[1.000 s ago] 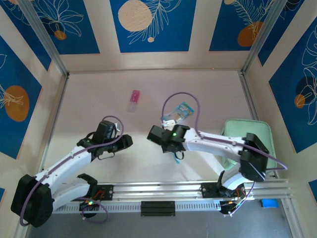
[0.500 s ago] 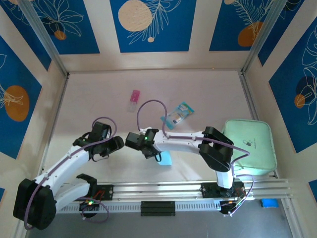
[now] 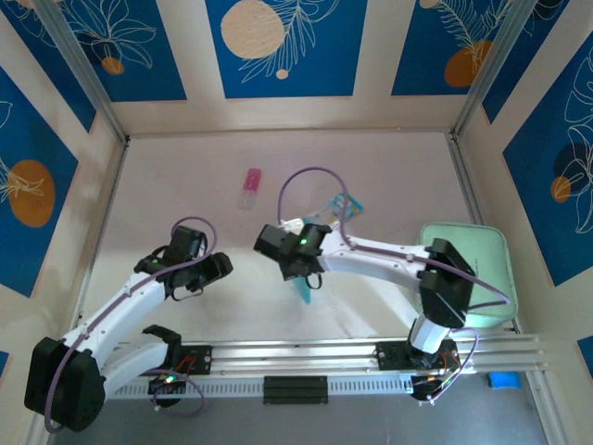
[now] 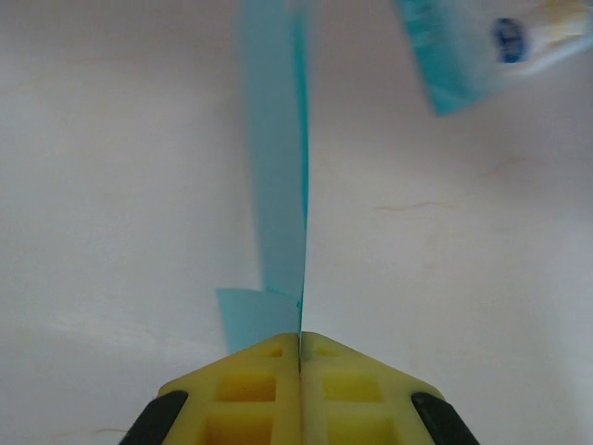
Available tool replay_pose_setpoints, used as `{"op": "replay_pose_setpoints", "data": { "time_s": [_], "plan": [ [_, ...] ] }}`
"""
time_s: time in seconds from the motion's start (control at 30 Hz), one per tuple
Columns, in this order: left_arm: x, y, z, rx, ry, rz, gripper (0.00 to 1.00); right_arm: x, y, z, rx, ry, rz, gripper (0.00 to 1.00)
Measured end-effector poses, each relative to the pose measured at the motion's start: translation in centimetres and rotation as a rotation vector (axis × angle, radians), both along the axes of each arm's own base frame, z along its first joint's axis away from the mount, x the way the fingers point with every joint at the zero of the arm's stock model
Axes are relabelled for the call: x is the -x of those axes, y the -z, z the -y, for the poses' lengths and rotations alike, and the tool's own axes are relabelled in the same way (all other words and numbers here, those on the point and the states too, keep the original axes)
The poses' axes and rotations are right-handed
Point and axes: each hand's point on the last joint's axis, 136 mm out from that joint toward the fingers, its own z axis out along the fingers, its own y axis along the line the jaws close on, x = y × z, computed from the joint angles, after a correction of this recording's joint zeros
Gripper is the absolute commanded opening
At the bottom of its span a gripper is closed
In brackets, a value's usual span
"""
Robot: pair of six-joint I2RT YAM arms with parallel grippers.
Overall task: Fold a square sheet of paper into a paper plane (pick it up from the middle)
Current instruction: Turn over the paper at the bottom-center of the table.
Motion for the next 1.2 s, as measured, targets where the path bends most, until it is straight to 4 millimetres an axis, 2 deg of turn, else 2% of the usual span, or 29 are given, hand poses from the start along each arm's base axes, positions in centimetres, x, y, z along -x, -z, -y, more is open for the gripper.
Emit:
{"op": "replay_pose_setpoints", "data": {
  "time_s": [0.2,0.3,0.4,0.5,0.67,0.77,1.0,1.1,1.2],
  "plan": [
    [0.1,-0.1,0.3,0.011,0.022,0.001,0.68,0.1,-0.5,5.9,0.11,0.099,0.006,0.03],
    [0.1,-0.1,0.4,0.013,0.027,0.003,0.68,0.2,-0.5,7.2,0.173,0.128,0.008,0.04],
    [0.1,-0.1,0.4,0.013,0.026,0.003,0.68,0.1,-0.1,7.3,0.25,0.146,0.008,0.03],
    [0.1,-0.2,0.4,0.013,0.026,0.003,0.68,-0.2,1.2,5.6,0.324,0.13,0.003,0.03],
    [-0.1,-0.5,-0.2,-0.017,0.007,0.006,0.69,0.3,3.8,1.4,0.37,0.053,-0.008,0.05],
    [-0.2,-0.8,-0.8,-0.045,-0.018,0.007,0.7,0.7,4.5,-0.9,0.327,0.015,-0.014,0.07],
    [0.4,-1.0,-2.0,-0.085,-0.057,-0.001,0.72,1.0,5.3,-4.7,0.174,-0.042,-0.049,0.13],
    [0.5,-1.2,-2.1,-0.088,-0.061,0.007,0.72,1.3,5.9,-6.0,0.102,-0.074,-0.077,0.19],
    [0.5,-1.4,-2.0,-0.082,-0.057,0.013,0.72,2.1,6.5,-7.0,0.01,-0.124,-0.118,0.35]
  ]
}}
